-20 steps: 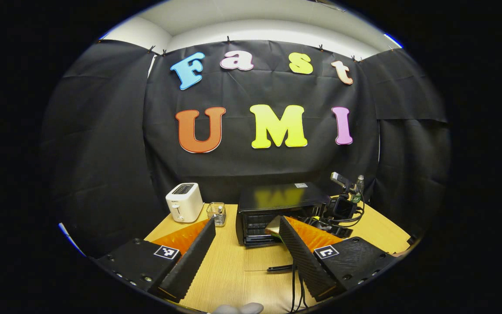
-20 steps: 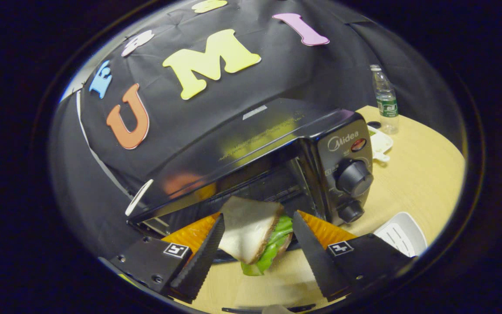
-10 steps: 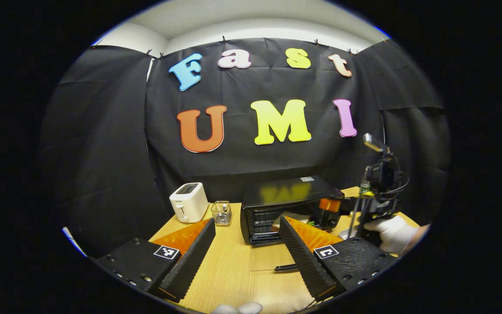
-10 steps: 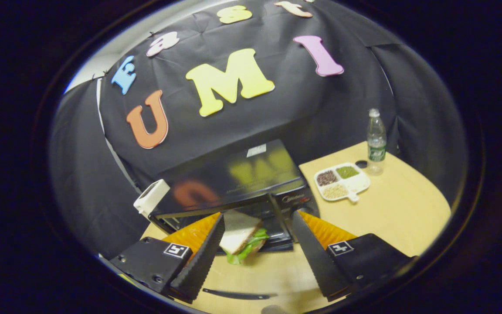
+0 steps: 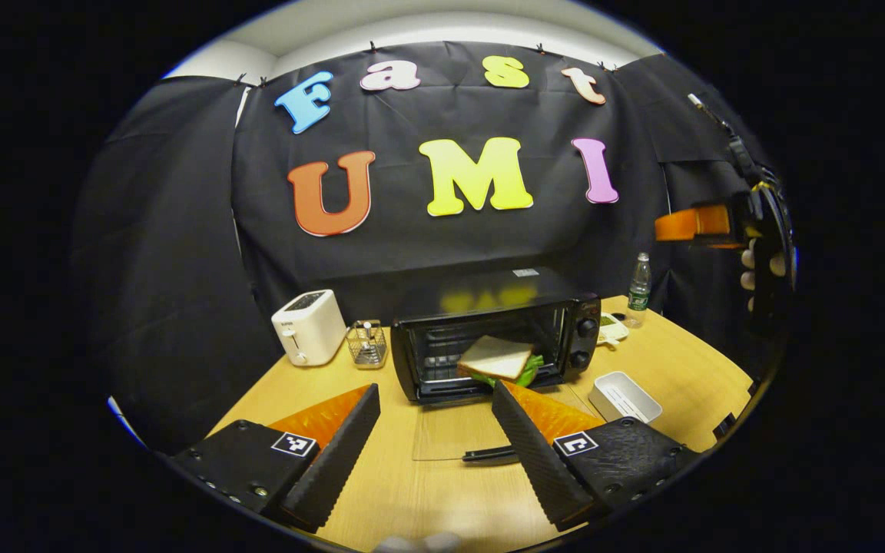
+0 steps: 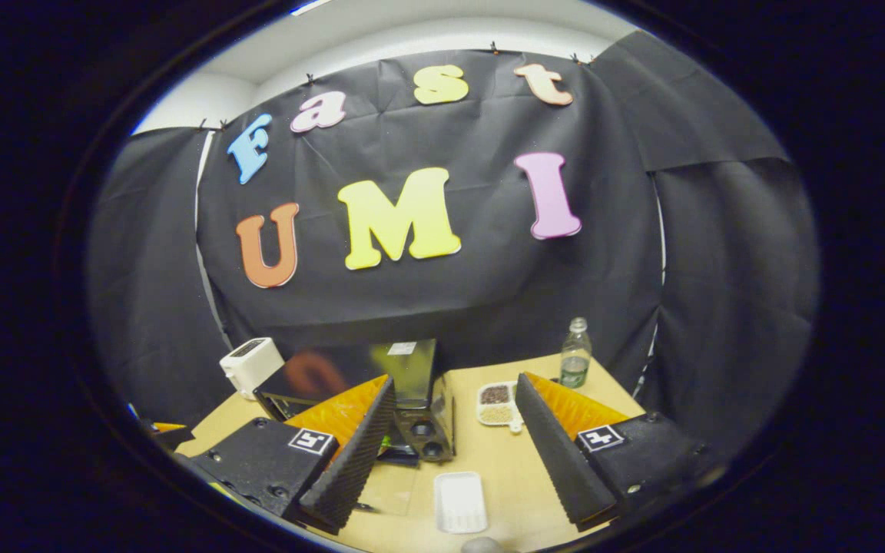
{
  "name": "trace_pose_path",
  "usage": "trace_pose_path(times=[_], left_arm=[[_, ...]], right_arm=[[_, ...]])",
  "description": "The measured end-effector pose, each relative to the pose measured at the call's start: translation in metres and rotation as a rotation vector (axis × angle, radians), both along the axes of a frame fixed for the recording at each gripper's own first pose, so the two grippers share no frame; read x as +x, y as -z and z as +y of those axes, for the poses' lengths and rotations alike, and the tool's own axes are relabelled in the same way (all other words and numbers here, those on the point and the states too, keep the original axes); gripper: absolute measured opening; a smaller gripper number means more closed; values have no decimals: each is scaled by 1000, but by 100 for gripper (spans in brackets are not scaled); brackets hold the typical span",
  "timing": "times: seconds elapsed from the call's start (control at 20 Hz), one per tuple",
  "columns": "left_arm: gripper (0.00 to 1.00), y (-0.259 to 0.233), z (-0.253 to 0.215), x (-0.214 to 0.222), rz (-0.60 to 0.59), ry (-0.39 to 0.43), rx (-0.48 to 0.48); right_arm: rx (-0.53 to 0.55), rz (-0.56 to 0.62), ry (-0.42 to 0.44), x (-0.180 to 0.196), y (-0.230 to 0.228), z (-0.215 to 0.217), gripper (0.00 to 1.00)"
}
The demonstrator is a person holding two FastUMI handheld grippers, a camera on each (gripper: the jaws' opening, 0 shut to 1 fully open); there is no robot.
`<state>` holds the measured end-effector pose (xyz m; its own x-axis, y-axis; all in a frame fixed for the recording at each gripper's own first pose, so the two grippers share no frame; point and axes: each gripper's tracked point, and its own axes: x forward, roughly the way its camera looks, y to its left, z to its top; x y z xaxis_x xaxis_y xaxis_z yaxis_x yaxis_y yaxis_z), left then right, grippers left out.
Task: Open the electric oven with the left hand, put the food in, and close the electric oven.
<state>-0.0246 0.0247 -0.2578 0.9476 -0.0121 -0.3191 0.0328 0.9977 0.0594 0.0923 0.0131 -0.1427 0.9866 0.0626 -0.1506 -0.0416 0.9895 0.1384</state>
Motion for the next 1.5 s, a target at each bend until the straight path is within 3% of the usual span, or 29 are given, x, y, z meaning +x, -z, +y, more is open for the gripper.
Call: trace_pose_path(times=[0.15, 0.4, 0.6, 0.8, 0.95, 1.5], left_arm=[[97, 33, -25, 0, 62, 17, -56], [96, 86, -56, 1, 143, 33, -66], [96, 121, -71, -2, 201, 39, -59], [100, 148, -77, -2, 247, 39, -56], [97, 169, -80, 1, 294, 35, -72], [97, 180, -73, 12, 313, 6, -77]], right_arm=[[-13, -4, 18, -18, -14, -30, 89], [-61, -19, 86, -39, -35, -85, 89], [-72, -64, 121, -49, -58, -106, 89], [-92, -80, 101, -47, -62, -105, 89], [-84, -73, 80, -43, -63, -101, 90], [-74, -15, 70, -28, -46, -105, 90]])
